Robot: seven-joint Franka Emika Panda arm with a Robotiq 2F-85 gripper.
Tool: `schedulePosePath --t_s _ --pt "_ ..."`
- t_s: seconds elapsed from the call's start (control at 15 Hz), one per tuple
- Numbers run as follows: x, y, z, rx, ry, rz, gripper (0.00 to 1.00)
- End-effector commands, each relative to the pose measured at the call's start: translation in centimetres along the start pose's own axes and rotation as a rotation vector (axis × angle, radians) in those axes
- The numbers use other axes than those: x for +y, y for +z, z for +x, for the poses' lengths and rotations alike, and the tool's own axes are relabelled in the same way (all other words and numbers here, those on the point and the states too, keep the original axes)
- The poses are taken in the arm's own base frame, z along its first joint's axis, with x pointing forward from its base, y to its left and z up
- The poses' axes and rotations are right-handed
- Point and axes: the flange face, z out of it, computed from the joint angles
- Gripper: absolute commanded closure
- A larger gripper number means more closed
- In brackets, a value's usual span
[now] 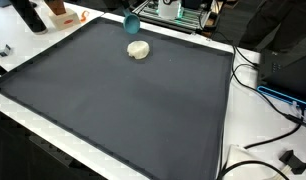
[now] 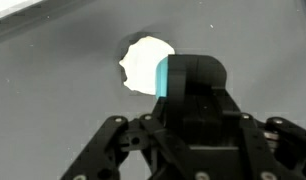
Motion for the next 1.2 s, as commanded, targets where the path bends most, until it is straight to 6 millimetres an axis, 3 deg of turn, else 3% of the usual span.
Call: schedulePosePath --t_s 0.0,0.47,0.53,0.73,1.0,1.07,1.13 --pt "-1.2 -1.2 -2.1 0.037 0.026 -0.093 0.75" --pt "-1.7 -4.6 -4.5 0.079 0.026 -0.211 0.75" --pt "-2.1 -3.6 -3.0 0.066 0.013 -0.178 0.50" --pt "-2.1 -4.7 -3.7 0.080 0.014 -0.186 0.50" --pt "-2.1 -4.6 -3.8 0.078 0.014 -0.188 0.50" --pt "-2.0 -4.6 -3.8 0.077 0.015 -0.188 0.75" --pt "-1.7 -4.3 -3.3 0.064 -0.004 -0.173 0.75"
